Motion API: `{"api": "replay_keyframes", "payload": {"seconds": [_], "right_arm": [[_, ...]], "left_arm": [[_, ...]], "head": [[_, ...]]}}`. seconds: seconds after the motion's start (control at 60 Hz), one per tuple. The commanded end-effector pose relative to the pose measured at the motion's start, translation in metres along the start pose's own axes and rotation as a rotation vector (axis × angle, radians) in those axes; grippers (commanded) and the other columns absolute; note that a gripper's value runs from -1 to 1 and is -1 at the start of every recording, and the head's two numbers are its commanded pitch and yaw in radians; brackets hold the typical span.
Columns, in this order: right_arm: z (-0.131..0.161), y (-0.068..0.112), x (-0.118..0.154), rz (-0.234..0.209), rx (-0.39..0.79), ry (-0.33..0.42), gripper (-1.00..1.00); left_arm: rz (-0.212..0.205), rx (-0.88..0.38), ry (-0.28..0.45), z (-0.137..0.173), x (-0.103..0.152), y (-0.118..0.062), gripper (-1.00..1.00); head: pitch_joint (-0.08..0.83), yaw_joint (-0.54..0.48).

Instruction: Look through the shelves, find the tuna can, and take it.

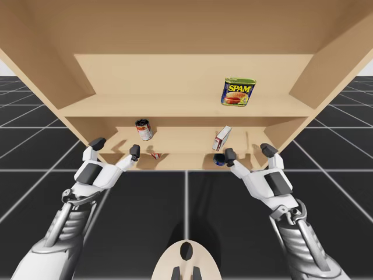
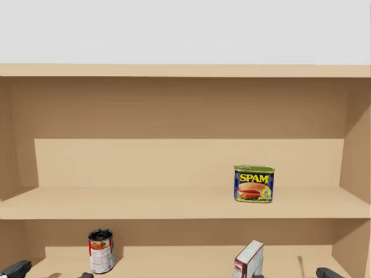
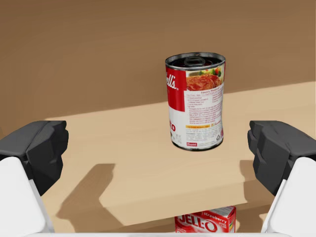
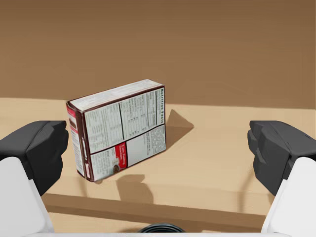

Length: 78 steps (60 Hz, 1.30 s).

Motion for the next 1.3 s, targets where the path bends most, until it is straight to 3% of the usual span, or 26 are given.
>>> {"api": "replay_keyframes", "payload": {"seconds": [0.017,0.217,0.5,1.0,1.083,1.3], "right_arm": [[0.002,0.005,-0.002,-0.032,-0.008,0.033,-1.0],[0.002,0.006,0.002,-0.027,0.003,0.016,-1.0],[0.001,0.006,-0.003,-0.02,-0.007,0.032,-1.0],[-0.001,0.007,-0.006,-0.012,-0.008,0.037,-1.0],[-0.001,0.009,-0.006,-0.007,-0.008,0.037,-1.0],[0.012,0.018,0.005,-0.048,0.013,0.063,-1.0]], "left_arm": [[0.0,0.0,0.0,0.0,0.0,0.0,-1.0],[-0.004,-0.001,0.0,0.0,0.0,-0.001,-1.0],[-0.016,0.0,-0.007,0.001,0.0,-0.001,-1.0],[-0.015,-0.012,-0.029,0.006,0.006,-0.004,-1.0],[-0.013,-0.016,-0.033,0.007,0.007,-0.005,-1.0],[-0.007,-0.016,-0.034,0.008,0.007,-0.005,-1.0]], "head": [[0.001,-0.01],[0.063,-0.02],[0.271,-0.03],[0.56,-0.2],[0.58,-0.21],[0.583,-0.22]]}}
